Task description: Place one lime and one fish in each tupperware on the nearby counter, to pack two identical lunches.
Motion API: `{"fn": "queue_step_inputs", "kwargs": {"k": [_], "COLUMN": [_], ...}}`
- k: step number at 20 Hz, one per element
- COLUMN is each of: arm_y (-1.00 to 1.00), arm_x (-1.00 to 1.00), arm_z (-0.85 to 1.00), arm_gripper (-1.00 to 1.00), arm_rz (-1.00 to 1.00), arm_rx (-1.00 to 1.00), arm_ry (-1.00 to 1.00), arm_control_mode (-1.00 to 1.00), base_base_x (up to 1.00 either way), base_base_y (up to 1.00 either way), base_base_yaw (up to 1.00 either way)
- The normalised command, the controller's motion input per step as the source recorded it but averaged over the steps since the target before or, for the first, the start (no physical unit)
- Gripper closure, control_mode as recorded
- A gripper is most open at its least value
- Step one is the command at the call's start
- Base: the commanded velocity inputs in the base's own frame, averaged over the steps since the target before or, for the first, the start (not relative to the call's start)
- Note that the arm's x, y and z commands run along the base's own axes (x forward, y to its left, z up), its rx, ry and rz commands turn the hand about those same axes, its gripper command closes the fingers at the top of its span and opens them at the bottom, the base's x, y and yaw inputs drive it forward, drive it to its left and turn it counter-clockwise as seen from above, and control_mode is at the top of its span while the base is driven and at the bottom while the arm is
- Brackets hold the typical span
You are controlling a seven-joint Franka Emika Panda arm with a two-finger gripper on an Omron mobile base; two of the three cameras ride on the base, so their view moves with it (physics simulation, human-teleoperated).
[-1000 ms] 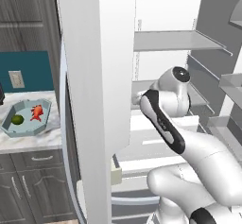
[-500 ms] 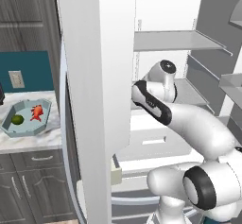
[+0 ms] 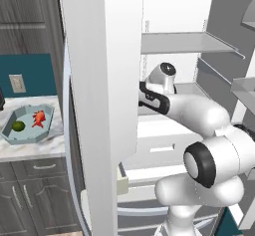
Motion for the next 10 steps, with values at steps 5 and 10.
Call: {"fn": "queue_step_inputs", "kwargs": {"k": [5,10], "arm_y": [0.11,0.14], "arm_x": [0.51,0.46], "arm_z": [-0.24,-0.18], "arm_gripper": [-1.0,-1.0], "arm_rz": [0.0,0.0], "arm_rx": [0.0,0.0], "arm_ry": [0.0,0.0], "arm_control_mode": [-1.0,-1.0], "base_base_x": [0.0,0.0], "base_base_y": [0.0,0.0], "base_base_yaw": [0.0,0.0]}}
